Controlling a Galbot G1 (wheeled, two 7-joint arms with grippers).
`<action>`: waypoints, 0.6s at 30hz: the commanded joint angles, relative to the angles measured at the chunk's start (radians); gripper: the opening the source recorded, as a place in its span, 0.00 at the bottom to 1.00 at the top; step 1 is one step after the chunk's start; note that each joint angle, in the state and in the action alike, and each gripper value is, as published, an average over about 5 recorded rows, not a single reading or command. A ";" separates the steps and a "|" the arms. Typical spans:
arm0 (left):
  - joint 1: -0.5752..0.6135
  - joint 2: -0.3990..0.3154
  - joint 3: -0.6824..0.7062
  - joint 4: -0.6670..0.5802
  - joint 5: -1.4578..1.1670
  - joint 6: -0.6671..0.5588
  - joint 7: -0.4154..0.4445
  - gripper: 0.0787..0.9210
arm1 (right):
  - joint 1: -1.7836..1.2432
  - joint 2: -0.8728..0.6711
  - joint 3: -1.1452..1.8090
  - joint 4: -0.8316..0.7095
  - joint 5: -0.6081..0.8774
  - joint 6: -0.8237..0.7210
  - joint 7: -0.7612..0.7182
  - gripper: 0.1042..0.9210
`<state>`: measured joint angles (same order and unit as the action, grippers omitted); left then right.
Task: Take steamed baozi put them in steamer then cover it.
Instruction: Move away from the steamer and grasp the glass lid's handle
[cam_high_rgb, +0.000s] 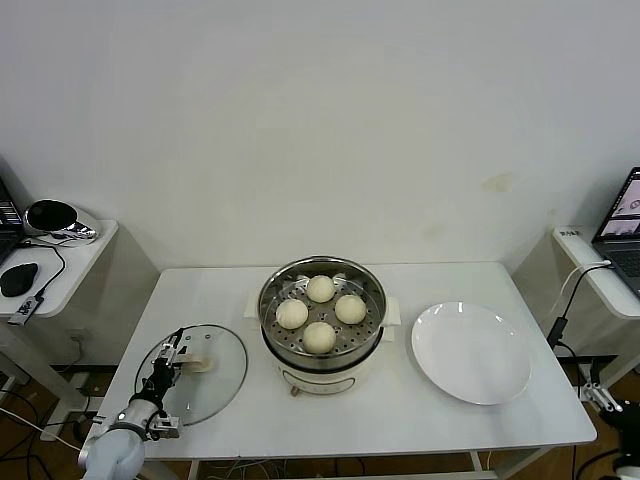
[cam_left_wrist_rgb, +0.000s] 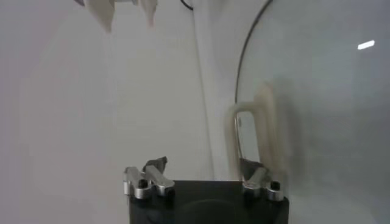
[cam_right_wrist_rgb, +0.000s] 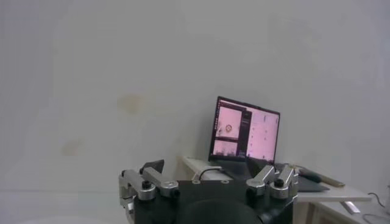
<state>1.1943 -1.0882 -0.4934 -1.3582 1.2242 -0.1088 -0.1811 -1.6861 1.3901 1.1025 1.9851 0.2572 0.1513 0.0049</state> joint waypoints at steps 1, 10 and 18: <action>-0.016 -0.001 0.007 0.038 -0.007 -0.002 -0.015 0.57 | -0.004 0.001 0.002 -0.001 0.000 0.000 0.000 0.88; 0.030 0.012 0.008 -0.024 -0.083 0.002 -0.036 0.26 | -0.002 -0.005 -0.012 0.001 -0.008 -0.001 0.000 0.88; 0.146 0.060 -0.051 -0.214 -0.139 0.087 -0.048 0.08 | 0.004 -0.011 -0.026 0.002 -0.023 0.007 -0.006 0.88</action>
<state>1.2386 -1.0646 -0.4992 -1.3979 1.1497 -0.0903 -0.2165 -1.6830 1.3815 1.0826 1.9863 0.2413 0.1557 0.0011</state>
